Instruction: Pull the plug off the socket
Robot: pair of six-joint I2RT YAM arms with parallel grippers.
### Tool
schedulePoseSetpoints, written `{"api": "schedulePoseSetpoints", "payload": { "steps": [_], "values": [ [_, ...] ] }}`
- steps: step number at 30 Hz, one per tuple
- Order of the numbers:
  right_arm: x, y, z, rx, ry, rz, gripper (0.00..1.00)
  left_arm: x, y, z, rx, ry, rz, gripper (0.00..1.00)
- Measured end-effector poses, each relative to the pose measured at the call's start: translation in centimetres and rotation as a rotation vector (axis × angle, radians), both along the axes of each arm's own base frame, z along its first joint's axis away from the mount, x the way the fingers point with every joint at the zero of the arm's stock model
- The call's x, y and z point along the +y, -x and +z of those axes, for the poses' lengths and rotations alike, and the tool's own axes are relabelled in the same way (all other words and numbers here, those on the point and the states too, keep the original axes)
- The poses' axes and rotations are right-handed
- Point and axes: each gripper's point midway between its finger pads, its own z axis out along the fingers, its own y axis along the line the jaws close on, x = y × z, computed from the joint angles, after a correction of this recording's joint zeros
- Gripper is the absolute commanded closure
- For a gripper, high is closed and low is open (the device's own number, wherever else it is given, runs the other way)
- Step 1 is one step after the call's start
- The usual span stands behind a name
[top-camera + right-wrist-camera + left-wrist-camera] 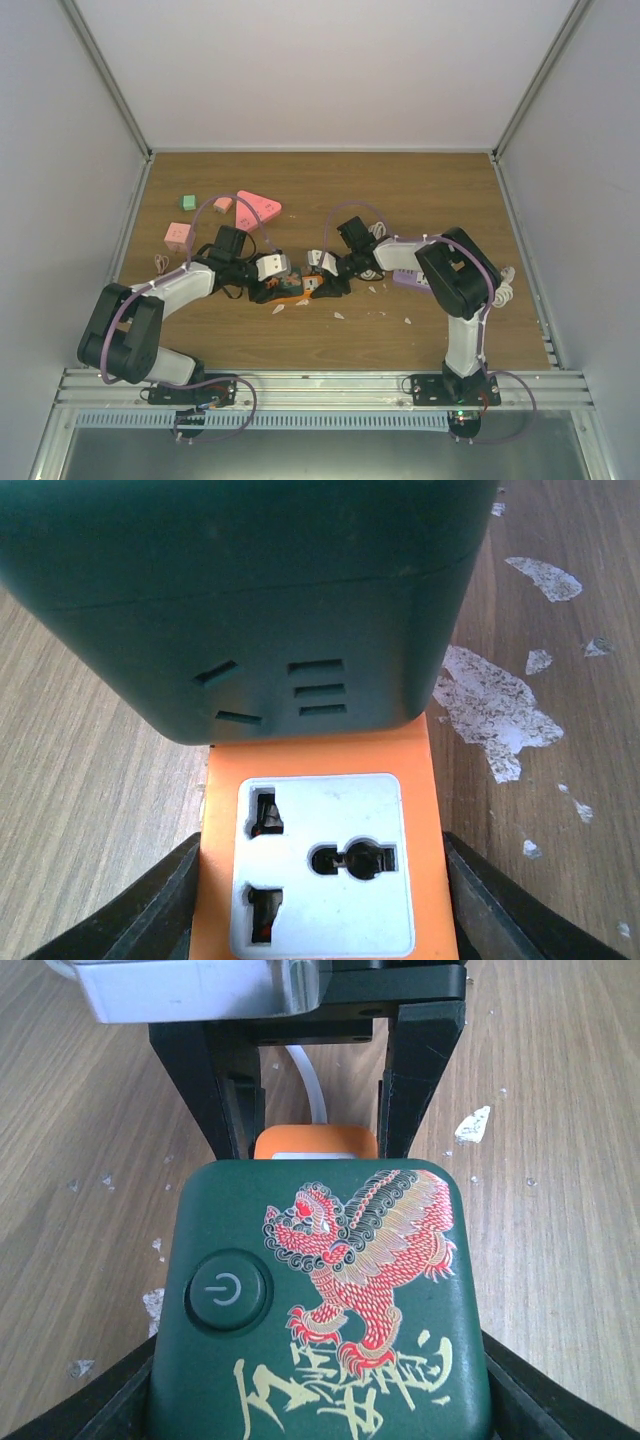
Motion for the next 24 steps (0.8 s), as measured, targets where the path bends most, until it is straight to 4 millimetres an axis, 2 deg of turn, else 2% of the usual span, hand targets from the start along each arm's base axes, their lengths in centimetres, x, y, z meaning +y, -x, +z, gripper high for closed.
{"api": "schedulePoseSetpoints", "payload": {
  "steps": [10, 19, 24],
  "values": [
    [0.3, 0.1, 0.0, 0.004, -0.008, 0.009, 0.88, 0.3, 0.1, 0.3, 0.023, -0.001, 0.004, 0.55],
    [1.1, 0.1, 0.0, 0.001, -0.027, 0.037, 0.92, 0.8, 1.0, 0.6, -0.133, -0.076, 0.018, 0.55],
    [1.3, 0.1, 0.0, 0.001, -0.029, 0.040, 0.92, 0.9, 1.1, 0.7, -0.158, -0.089, 0.023, 0.55]
  ]
}}
